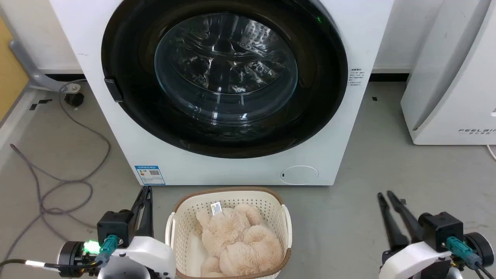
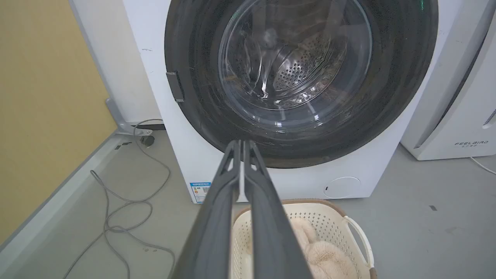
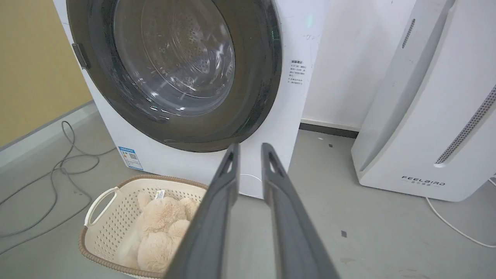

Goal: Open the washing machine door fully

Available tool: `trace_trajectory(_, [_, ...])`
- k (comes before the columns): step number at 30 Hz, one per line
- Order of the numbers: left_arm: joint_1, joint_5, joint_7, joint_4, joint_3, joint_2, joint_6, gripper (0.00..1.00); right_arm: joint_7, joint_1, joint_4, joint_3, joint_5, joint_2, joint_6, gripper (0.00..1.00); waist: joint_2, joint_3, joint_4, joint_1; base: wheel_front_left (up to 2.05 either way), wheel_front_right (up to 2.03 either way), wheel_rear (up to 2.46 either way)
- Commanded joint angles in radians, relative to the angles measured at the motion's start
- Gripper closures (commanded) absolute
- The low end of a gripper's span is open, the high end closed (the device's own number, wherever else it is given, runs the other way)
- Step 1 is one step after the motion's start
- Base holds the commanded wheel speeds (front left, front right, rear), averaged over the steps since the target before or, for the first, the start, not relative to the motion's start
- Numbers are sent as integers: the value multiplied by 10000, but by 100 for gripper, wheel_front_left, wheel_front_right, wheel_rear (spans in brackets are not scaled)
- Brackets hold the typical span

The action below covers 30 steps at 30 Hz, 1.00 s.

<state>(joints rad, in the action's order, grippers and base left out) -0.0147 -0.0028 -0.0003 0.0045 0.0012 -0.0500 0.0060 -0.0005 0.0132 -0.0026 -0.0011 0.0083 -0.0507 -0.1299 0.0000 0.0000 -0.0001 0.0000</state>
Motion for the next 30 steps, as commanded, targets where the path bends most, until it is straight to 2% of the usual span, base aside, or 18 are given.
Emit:
trace_trajectory(1, [0,-1,-1,2,5,0,1,0,-1,1,0,3,1,0,0,0,0,0,0,0,0,0,0])
trace_trajectory(22, [-78,-196,-412,7,-178,0,299,0,-412,35,-276,-198,1108,1,-1,0,0,47,6,0,0,0,0])
trace_trajectory(23, [-80,-205,-433,5,-186,0,314,0,-433,34,-289,-204,1190,1,-1,7,0,48,8,0,0,0,0])
trace_trajectory(24, [-82,-214,-454,5,-194,0,328,0,-454,31,-305,-217,1268,1,-1,65,0,49,9,0,0,0,0])
trace_trajectory(25, [-85,-222,-474,5,-201,0,340,0,-474,30,-314,-225,1359,1,-1,100,0,51,11,0,0,0,0])
trace_trajectory(30, [-103,-269,-579,2,-242,-1,409,0,-579,3,-348,-265,1926,1,-2,100,0,62,25,0,0,0,0])
